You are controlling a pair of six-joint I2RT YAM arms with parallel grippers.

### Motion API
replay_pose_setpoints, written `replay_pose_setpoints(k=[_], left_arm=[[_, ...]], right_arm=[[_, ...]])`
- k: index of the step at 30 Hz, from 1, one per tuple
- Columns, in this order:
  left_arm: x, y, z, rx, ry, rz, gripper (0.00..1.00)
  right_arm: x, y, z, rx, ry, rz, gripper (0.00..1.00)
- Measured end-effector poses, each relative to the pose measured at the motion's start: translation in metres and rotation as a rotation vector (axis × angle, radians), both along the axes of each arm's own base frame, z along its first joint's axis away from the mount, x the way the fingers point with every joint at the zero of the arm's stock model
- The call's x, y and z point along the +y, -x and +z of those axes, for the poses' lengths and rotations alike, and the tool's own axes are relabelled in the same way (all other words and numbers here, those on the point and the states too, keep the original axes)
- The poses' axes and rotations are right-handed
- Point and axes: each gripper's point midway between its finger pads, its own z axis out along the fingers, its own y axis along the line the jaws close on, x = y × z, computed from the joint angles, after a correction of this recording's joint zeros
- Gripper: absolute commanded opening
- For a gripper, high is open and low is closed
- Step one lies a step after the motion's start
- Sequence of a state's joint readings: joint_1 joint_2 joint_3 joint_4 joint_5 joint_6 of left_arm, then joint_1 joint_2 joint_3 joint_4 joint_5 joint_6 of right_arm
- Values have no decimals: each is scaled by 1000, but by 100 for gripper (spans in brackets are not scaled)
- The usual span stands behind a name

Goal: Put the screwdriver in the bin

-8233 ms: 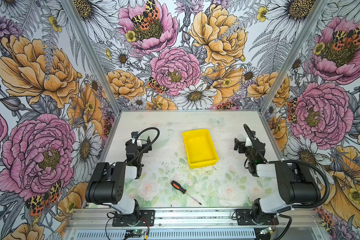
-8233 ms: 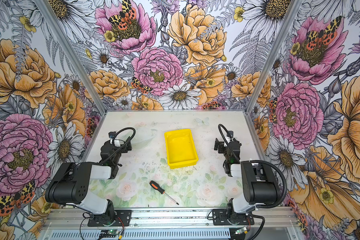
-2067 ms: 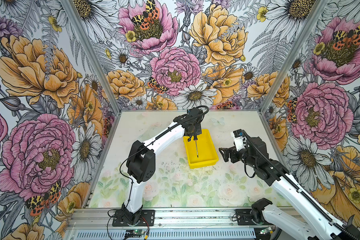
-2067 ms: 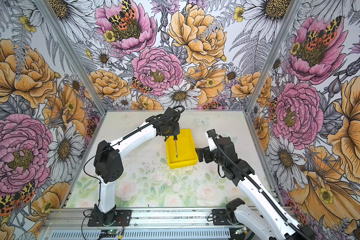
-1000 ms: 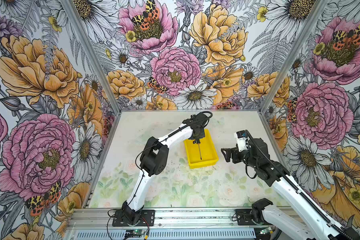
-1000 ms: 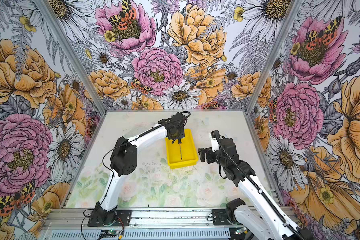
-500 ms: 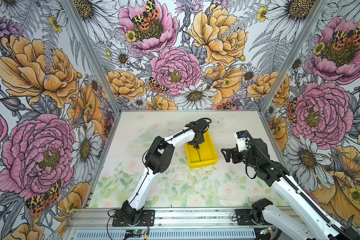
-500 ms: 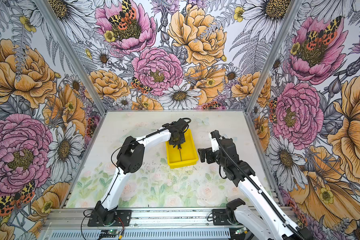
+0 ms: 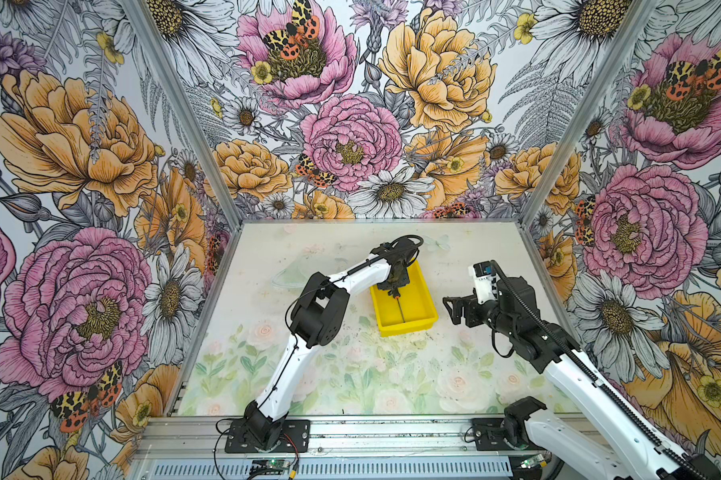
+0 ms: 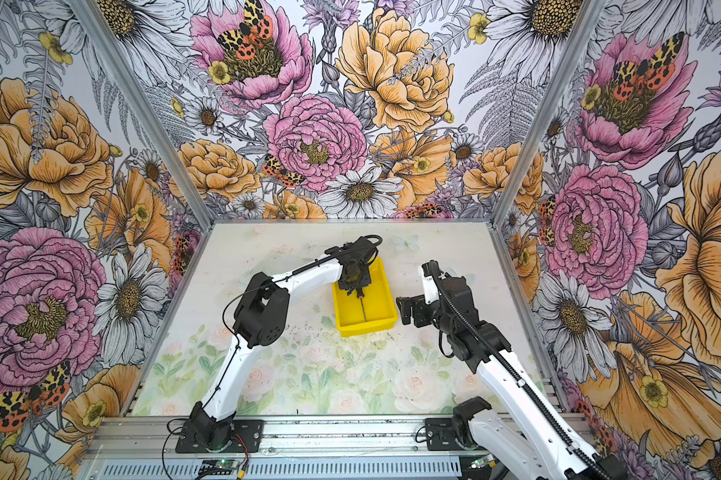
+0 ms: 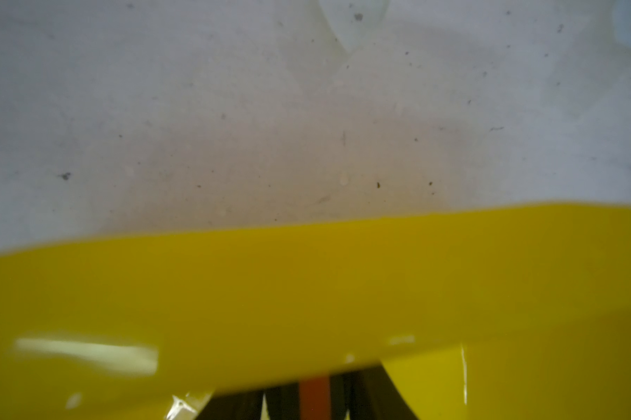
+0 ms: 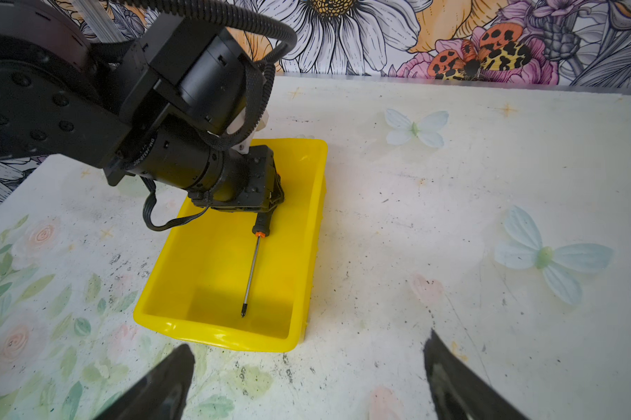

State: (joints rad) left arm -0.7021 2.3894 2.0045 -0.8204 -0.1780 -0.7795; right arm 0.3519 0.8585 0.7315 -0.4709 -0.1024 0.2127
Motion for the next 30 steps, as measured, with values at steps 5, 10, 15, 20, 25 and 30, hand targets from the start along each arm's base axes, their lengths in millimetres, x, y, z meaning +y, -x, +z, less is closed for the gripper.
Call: replay_pose_setpoints(k=[5, 10, 15, 20, 25, 30], left_arm=[[-1, -1, 1, -5, 5, 3, 53], [-2, -2, 5, -14, 7, -2, 71], [-2, 0, 25, -52, -1, -17, 86], [-6, 12, 83, -148, 17, -48, 89], [-4, 47, 146, -256, 29, -102, 93], [25, 85, 171, -293, 14, -113, 96]], right_arm=[[0, 0, 0, -1, 0, 0, 99], [0, 1, 4, -13, -5, 0, 99], [-1, 3, 11, -36, -13, 0, 99], [-2, 5, 16, -52, -20, 0, 99], [-3, 8, 20, -67, -32, -5, 99], [-8, 12, 9, -45, -50, -41, 100]])
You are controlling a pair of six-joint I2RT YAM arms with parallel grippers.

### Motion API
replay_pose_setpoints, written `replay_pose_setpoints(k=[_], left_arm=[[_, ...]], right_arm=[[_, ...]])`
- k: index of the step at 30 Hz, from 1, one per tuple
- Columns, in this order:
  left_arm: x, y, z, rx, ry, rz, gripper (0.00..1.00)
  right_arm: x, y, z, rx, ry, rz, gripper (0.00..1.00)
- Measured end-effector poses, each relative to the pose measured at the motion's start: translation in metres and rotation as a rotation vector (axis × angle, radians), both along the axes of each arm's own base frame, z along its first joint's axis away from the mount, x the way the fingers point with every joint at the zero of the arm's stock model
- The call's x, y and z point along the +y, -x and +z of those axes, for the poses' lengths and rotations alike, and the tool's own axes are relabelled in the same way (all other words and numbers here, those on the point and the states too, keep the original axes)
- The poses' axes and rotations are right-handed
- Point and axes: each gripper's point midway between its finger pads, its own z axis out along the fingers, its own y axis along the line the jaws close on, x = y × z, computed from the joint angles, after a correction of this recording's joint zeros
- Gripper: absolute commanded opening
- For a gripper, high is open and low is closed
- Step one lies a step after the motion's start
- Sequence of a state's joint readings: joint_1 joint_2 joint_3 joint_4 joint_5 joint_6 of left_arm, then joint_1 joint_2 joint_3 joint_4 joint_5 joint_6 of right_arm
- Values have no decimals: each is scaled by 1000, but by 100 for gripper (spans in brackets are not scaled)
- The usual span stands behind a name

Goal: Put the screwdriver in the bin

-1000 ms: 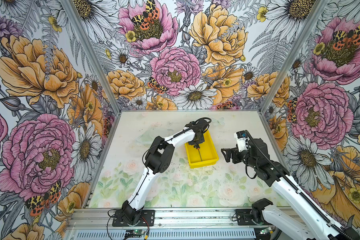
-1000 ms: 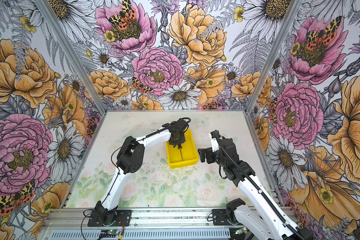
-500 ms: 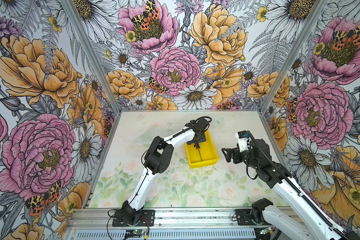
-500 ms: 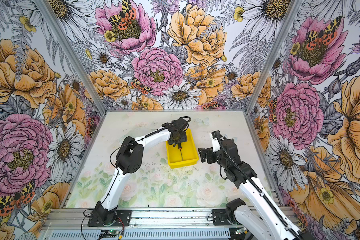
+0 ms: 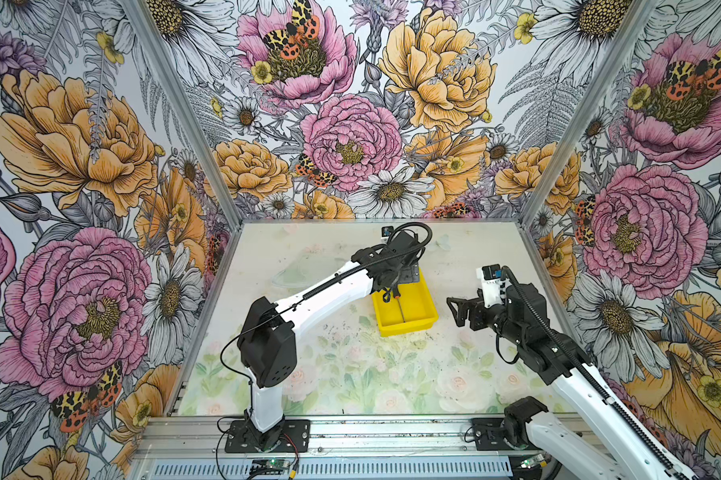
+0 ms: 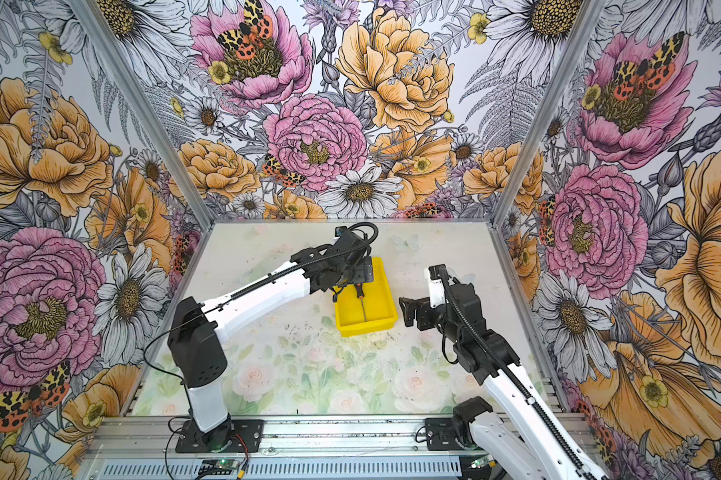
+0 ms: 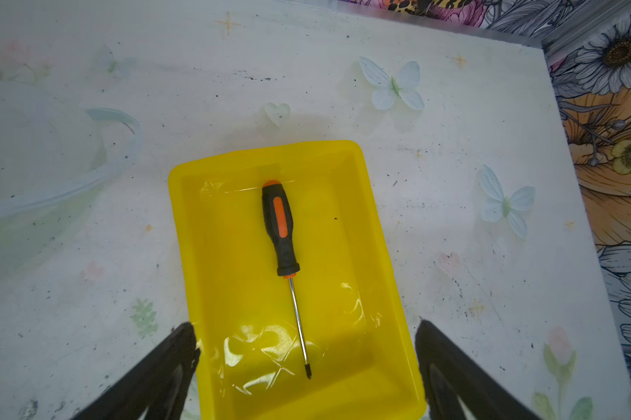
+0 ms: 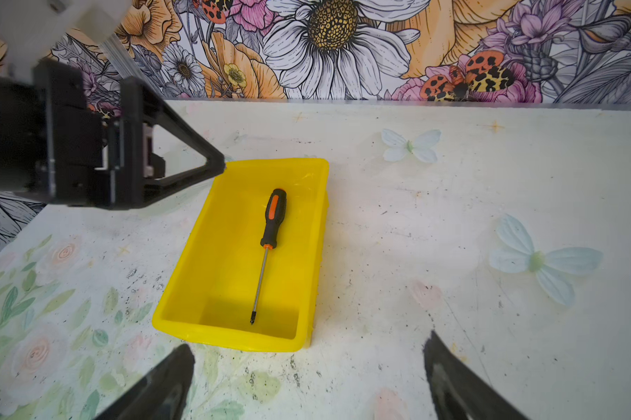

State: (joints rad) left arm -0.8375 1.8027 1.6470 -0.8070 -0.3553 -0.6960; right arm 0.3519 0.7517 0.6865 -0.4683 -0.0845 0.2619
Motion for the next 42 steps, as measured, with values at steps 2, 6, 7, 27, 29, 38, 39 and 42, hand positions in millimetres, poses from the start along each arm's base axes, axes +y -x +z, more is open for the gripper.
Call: replay_pose_setpoints(k=[2, 6, 7, 27, 29, 38, 39, 42], left_arm=[[22, 11, 1, -6, -29, 12, 97], [59, 25, 0, -25, -98, 14, 98], [70, 29, 0, -33, -121, 10, 99], [300, 59, -14, -369, -145, 320, 99], [315, 58, -18, -386, -151, 355, 99], [329, 45, -47, -469, -213, 344, 99], [332, 43, -57, -455, -223, 352, 99], [339, 37, -81, -409, -243, 364, 99]], right_arm=[[-6, 0, -7, 19, -3, -41, 99], [-24, -1, -11, 17, -13, -163, 99], [-29, -2, -10, 10, -16, -201, 100], [-113, -4, -26, -167, 43, -680, 100], [-112, -9, -29, -202, 83, -663, 100], [-92, -48, -66, -171, 317, -441, 99], [-91, -52, -69, -172, 328, -420, 100], [-88, -63, -71, -192, 346, -377, 100]])
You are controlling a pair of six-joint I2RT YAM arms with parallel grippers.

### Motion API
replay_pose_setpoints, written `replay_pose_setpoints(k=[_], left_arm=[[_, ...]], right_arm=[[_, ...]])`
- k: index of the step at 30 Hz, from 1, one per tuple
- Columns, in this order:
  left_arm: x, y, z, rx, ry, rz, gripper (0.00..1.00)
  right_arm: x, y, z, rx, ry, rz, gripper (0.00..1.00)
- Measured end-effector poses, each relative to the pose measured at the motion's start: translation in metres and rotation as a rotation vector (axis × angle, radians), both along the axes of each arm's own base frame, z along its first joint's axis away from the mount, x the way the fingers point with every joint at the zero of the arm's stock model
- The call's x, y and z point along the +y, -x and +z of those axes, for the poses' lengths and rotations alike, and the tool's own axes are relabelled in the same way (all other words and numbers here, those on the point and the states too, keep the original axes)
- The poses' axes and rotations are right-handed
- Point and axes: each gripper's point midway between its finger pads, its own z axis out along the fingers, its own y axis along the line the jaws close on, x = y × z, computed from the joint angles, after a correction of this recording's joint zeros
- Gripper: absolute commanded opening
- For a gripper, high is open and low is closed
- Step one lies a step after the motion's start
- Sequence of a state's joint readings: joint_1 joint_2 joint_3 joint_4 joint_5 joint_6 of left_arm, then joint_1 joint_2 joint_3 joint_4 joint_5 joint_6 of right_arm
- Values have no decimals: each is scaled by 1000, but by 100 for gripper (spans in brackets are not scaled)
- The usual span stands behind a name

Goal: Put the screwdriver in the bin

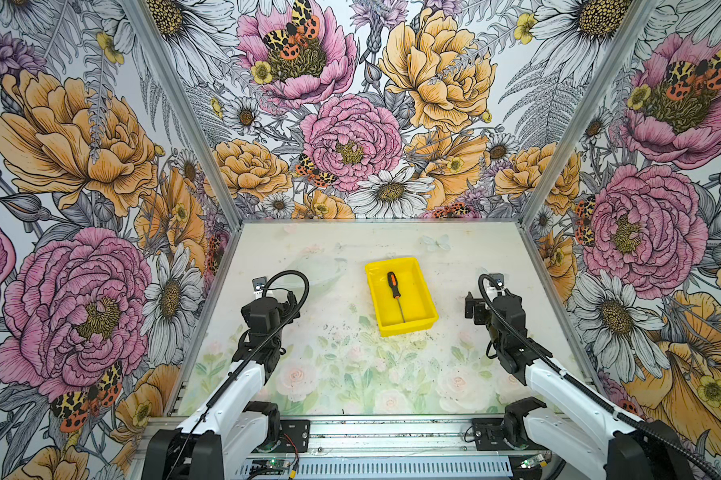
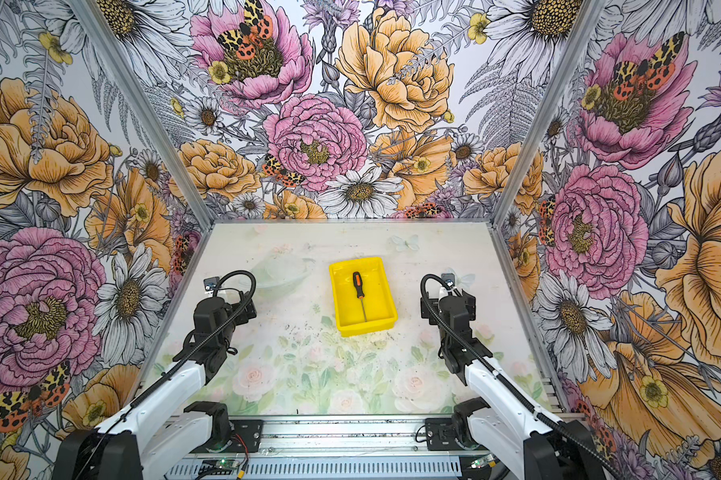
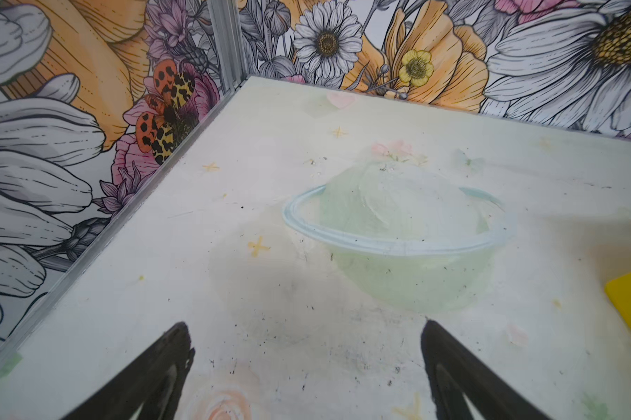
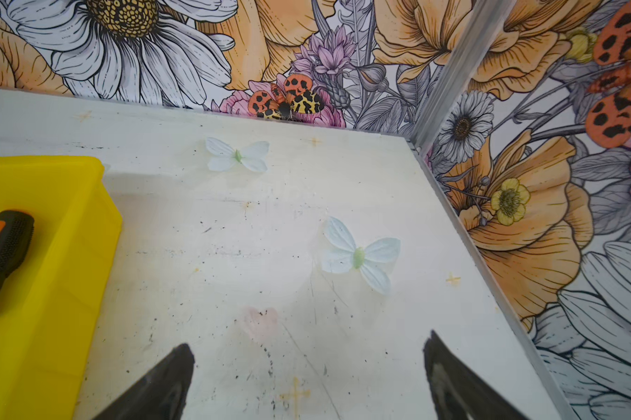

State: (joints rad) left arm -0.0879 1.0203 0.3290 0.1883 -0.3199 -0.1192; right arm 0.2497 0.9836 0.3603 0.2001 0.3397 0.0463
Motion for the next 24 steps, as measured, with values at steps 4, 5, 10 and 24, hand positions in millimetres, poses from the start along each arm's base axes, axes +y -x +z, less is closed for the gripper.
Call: replay_pose_setpoints(k=[4, 5, 10, 24], left_arm=[[3, -14, -17, 22, -6, 8, 99], [3, -18, -19, 17, -10, 3, 99], [2, -42, -12, -50, -12, -22, 99], [15, -71, -8, -184, -14, -43, 99]], right_arm=[[-10, -10, -9, -12, 16, -4, 99], [-13, -11, -12, -15, 13, -7, 99], [-23, -16, -26, -28, -5, -17, 99], [-33, -54, -45, -77, -50, -14, 100]])
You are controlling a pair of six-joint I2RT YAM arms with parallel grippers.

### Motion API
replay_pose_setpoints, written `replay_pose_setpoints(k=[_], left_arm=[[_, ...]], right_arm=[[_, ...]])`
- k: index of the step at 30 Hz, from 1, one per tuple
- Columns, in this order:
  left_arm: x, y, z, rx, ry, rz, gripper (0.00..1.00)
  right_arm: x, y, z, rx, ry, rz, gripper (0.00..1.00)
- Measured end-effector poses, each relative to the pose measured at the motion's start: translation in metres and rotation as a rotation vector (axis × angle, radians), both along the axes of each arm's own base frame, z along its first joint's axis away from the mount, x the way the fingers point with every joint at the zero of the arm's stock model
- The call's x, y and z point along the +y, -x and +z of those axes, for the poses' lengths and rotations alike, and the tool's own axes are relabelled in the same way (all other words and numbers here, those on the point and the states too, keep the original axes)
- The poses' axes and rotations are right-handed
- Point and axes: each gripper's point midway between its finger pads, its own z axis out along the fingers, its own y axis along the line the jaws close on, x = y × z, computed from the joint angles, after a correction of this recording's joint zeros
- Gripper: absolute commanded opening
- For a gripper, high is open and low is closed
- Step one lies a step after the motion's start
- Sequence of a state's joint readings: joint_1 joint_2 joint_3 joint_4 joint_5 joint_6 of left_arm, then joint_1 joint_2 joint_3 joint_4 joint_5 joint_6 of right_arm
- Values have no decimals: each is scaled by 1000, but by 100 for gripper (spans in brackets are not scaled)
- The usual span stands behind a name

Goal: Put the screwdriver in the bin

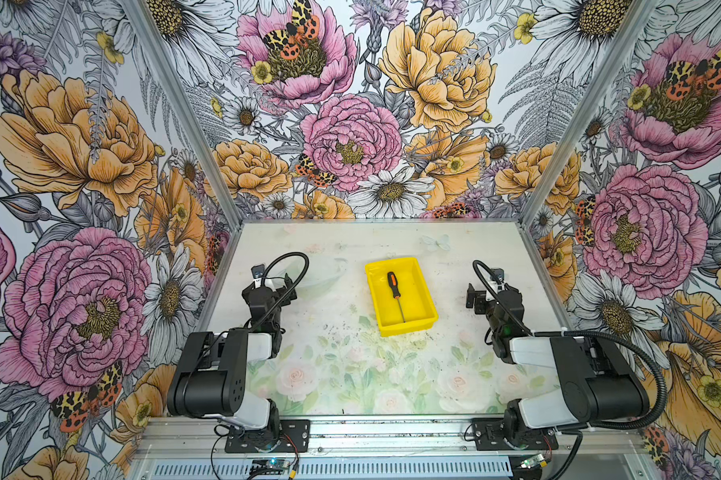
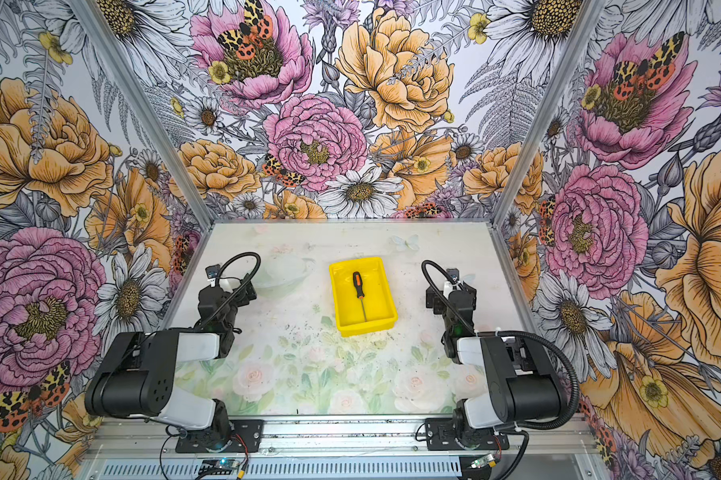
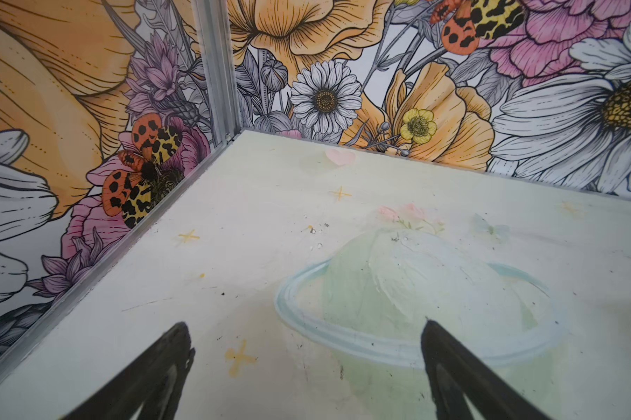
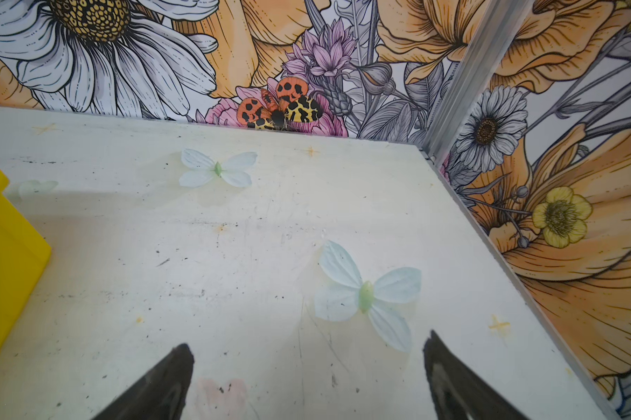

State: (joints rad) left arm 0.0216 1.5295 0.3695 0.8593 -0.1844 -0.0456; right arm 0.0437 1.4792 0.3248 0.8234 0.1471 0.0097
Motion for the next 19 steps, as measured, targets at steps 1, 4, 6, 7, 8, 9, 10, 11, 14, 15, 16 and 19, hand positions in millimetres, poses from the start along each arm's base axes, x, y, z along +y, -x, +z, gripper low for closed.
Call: replay_pose_setpoints(k=[1, 4, 6, 7, 8, 9, 10, 11, 14, 15, 16, 19], left_arm=[[-2, 0, -4, 12, -3, -7, 99], [-6, -1, -4, 9, -15, -21, 99], [-7, -2, -2, -1, -20, -26, 99], [-8, -2, -1, -5, -22, -27, 99], [-8, -3, 1, -10, -24, -28, 99], [-8, -3, 1, -12, -25, -28, 99], [-8, -3, 2, -17, -26, -28, 99], [-8, -3, 3, -19, -27, -30, 99], [-13, -4, 5, -24, -36, -42, 99], [-14, -4, 5, -25, -40, -48, 99], [-15, -4, 5, -25, -43, -52, 99], [-17, -5, 5, -26, -39, -73, 99]], right_arm=[[-2, -1, -1, -4, -2, -4, 100], [-9, -8, -4, 1, -21, -32, 100], [-15, -12, 0, -8, -35, -53, 99], [-18, -13, 3, -19, -42, -62, 99], [-20, -14, 4, -24, -47, -68, 100], [-21, -15, 5, -26, -50, -72, 100], [-21, -15, 5, -27, -51, -73, 99], [-21, -14, 5, -26, -53, -73, 99], [-21, -14, 5, -26, -57, -74, 100], [-21, -14, 5, -26, -57, -74, 99], [-21, -14, 5, -26, -57, -74, 99], [-21, -14, 5, -26, -57, -74, 99]])
